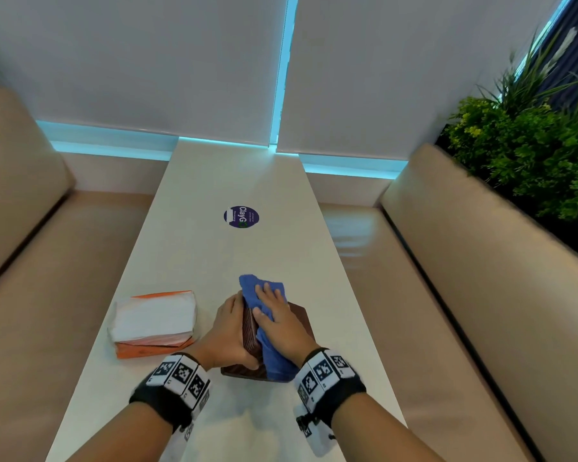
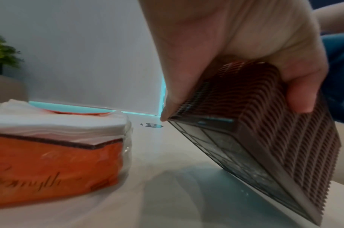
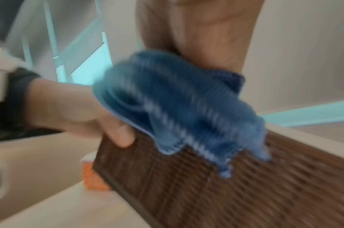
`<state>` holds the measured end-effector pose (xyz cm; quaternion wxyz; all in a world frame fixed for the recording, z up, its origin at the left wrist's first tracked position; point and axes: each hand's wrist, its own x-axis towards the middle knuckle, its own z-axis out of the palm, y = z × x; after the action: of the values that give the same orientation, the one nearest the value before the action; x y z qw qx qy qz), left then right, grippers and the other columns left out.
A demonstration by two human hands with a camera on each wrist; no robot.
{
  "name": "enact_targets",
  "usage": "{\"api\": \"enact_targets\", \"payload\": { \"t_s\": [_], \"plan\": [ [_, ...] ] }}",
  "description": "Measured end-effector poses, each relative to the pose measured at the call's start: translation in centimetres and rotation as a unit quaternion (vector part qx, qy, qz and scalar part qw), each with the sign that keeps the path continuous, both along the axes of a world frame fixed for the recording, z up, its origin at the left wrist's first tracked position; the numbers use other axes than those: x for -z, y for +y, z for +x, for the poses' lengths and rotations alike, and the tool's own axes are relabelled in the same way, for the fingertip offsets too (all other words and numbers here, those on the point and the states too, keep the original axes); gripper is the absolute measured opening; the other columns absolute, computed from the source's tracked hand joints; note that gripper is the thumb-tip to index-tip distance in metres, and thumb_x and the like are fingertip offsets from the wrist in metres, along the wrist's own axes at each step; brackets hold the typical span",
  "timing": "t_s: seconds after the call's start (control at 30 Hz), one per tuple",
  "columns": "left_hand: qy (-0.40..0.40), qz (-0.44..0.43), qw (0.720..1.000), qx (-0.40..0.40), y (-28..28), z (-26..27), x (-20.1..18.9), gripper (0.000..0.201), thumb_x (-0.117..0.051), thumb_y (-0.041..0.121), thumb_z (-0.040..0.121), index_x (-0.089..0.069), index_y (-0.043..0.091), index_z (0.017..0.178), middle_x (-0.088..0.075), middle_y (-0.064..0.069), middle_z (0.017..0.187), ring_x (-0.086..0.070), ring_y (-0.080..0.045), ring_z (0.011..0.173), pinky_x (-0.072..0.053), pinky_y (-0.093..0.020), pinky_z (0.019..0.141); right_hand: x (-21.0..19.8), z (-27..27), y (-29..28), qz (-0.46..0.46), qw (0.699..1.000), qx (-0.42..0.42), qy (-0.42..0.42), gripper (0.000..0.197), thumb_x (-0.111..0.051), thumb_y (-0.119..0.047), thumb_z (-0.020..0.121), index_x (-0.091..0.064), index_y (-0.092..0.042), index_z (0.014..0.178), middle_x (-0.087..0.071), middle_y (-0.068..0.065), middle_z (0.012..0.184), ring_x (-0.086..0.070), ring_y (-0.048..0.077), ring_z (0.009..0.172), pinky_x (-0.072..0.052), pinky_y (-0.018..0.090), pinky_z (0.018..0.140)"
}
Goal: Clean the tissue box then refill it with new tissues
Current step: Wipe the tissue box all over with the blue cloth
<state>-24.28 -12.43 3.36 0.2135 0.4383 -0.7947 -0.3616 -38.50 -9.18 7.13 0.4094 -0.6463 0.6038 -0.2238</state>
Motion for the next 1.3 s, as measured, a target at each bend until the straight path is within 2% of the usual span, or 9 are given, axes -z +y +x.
{"api": "enact_targets", "payload": {
  "t_s": [0.13, 0.2, 0.3, 0.43, 0.57, 0.73, 0.93, 1.1, 1.3],
  "plan": [
    [-0.023, 0.100, 0.994, 0.029, 0.1, 0.6, -0.4, 0.067, -0.072, 0.042, 0.042, -0.058, 0.024, 0.105, -0.059, 0.001, 0.108, -0.054, -0.020, 0.109, -0.042, -0.035, 0.101, 0.5, 0.3, 2.5, -0.067, 0.996, -0.044, -0.024, 0.042, -0.041, -0.018, 0.101, -0.040, -0.024, 0.142, -0.022, -0.012, 0.155, -0.003, -0.003, 0.140, -0.008, 0.021, 0.116],
    [-0.042, 0.145, 0.988, 0.030, 0.1, 1.0, -0.8, 0.092, -0.079, 0.051, 0.033, -0.059, 0.012, 0.114, -0.056, -0.014, 0.124, -0.049, -0.033, 0.122, -0.038, -0.044, 0.107, 1.4, 0.0, 3.6, -0.096, 0.994, -0.037, -0.046, 0.039, -0.044, -0.012, 0.099, -0.048, -0.024, 0.136, -0.029, -0.016, 0.149, -0.011, -0.004, 0.140, -0.012, 0.018, 0.115],
    [-0.016, 0.169, 0.985, -0.035, -0.2, 1.6, -0.5, 0.145, -0.080, 0.047, 0.024, -0.015, 0.008, 0.147, -0.026, -0.013, 0.146, -0.030, -0.031, 0.137, -0.033, -0.046, 0.112, 2.9, -1.4, 4.4, -0.127, 0.991, -0.024, -0.042, 0.042, -0.046, -0.003, 0.095, -0.053, -0.026, 0.130, -0.038, -0.017, 0.142, -0.022, -0.004, 0.139, -0.016, 0.014, 0.115],
    [0.017, 0.149, 0.987, -0.054, -0.6, 2.1, -0.2, 0.139, -0.082, 0.037, 0.026, -0.014, 0.018, 0.146, -0.037, -0.007, 0.132, -0.036, -0.021, 0.127, -0.037, -0.045, 0.109, 4.3, -4.7, 4.4, -0.140, 0.990, 0.005, -0.016, 0.056, -0.044, 0.012, 0.086, -0.054, -0.028, 0.124, -0.044, -0.015, 0.137, -0.025, -0.010, 0.135, -0.016, 0.006, 0.113],
    [0.025, 0.156, 0.987, -0.041, -0.9, 2.0, 0.2, 0.136, -0.085, 0.033, 0.028, -0.015, 0.024, 0.144, -0.037, -0.004, 0.130, -0.034, -0.019, 0.126, -0.035, -0.047, 0.109, 4.5, -7.9, 3.6, -0.076, 0.995, 0.066, 0.021, 0.055, -0.039, 0.018, 0.087, -0.057, -0.012, 0.128, -0.043, -0.011, 0.137, -0.032, 0.009, 0.138, -0.023, 0.012, 0.111],
    [0.015, 0.130, 0.991, -0.036, -0.9, 1.9, 0.6, 0.132, -0.085, 0.035, 0.030, -0.015, 0.026, 0.142, -0.035, -0.002, 0.129, -0.035, -0.019, 0.125, -0.036, -0.045, 0.109, 0.0, -7.1, 1.5, -0.036, 0.987, 0.152, -0.033, 0.033, -0.045, -0.013, 0.099, -0.057, -0.016, 0.129, -0.060, 0.006, 0.131, -0.053, 0.017, 0.124, -0.038, 0.017, 0.096],
    [-0.006, 0.033, 0.999, -0.021, -0.6, 0.4, -0.5, 0.107, -0.076, 0.048, 0.037, -0.035, 0.014, 0.130, -0.045, -0.002, 0.122, -0.047, -0.019, 0.112, -0.042, -0.038, 0.099, -1.2, -0.6, -0.6, 0.092, 0.995, 0.013, 0.031, 0.061, -0.026, -0.055, 0.096, -0.005, -0.036, 0.150, 0.008, -0.001, 0.161, 0.015, 0.024, 0.147, 0.004, 0.048, 0.121],
    [0.039, 0.096, 0.995, 0.014, 0.5, 0.3, -1.3, 0.087, -0.062, 0.037, 0.081, -0.016, -0.001, 0.144, -0.020, -0.003, 0.149, -0.021, -0.014, 0.138, -0.016, -0.014, 0.109, -0.7, 2.7, 0.3, 0.018, 0.990, -0.034, 0.137, 0.054, -0.024, -0.050, 0.099, -0.010, -0.039, 0.150, 0.007, -0.002, 0.162, 0.015, 0.031, 0.147, 0.000, 0.052, 0.121],
    [0.003, 0.059, 0.998, -0.019, 0.2, 0.9, -0.9, 0.123, -0.071, 0.049, 0.032, -0.023, 0.012, 0.140, -0.038, -0.001, 0.128, -0.037, -0.016, 0.119, -0.033, -0.027, 0.101, 2.4, -0.8, -2.6, 0.043, 0.984, 0.046, 0.164, 0.049, -0.023, -0.041, 0.102, -0.008, -0.041, 0.148, -0.001, 0.000, 0.162, 0.005, 0.029, 0.149, -0.005, 0.053, 0.119]
  ]
}}
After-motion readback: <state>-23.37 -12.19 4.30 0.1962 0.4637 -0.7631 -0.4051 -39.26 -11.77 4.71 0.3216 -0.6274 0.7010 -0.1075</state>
